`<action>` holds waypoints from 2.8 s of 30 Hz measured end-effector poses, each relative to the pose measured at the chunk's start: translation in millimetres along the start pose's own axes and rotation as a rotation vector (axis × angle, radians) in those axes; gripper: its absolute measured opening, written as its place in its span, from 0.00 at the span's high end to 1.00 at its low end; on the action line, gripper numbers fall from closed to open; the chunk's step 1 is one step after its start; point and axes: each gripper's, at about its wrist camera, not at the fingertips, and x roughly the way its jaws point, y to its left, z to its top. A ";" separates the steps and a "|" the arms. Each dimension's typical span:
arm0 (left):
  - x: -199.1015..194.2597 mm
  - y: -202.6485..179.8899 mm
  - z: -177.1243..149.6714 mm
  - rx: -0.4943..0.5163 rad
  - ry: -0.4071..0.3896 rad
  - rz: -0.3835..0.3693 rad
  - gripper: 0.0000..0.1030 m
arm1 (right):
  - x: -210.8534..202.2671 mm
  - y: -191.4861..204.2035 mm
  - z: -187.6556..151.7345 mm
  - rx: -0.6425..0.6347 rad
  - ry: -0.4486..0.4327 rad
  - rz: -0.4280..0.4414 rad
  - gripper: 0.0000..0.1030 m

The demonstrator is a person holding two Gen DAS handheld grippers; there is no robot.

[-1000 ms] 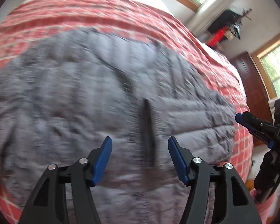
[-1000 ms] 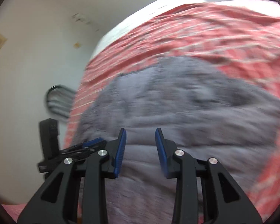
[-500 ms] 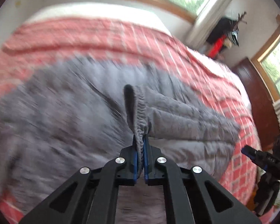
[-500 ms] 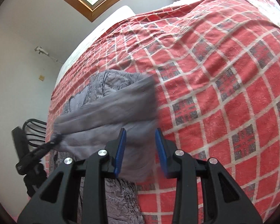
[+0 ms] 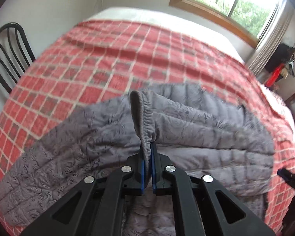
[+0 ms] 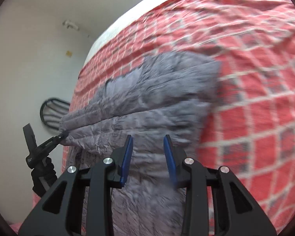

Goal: Fold large clothes

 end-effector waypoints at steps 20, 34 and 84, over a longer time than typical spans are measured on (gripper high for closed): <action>-18.7 -32.6 12.0 0.071 -0.036 0.064 0.76 | 32.6 44.9 32.8 -0.091 0.109 -0.152 0.70; 85.5 -115.6 10.6 0.200 0.134 0.022 0.74 | 133.1 47.1 74.5 -0.041 0.248 -0.227 0.73; -90.4 308.0 -237.5 -1.099 -0.123 0.062 0.54 | -51.2 15.4 -27.3 -0.062 -0.020 -0.379 0.49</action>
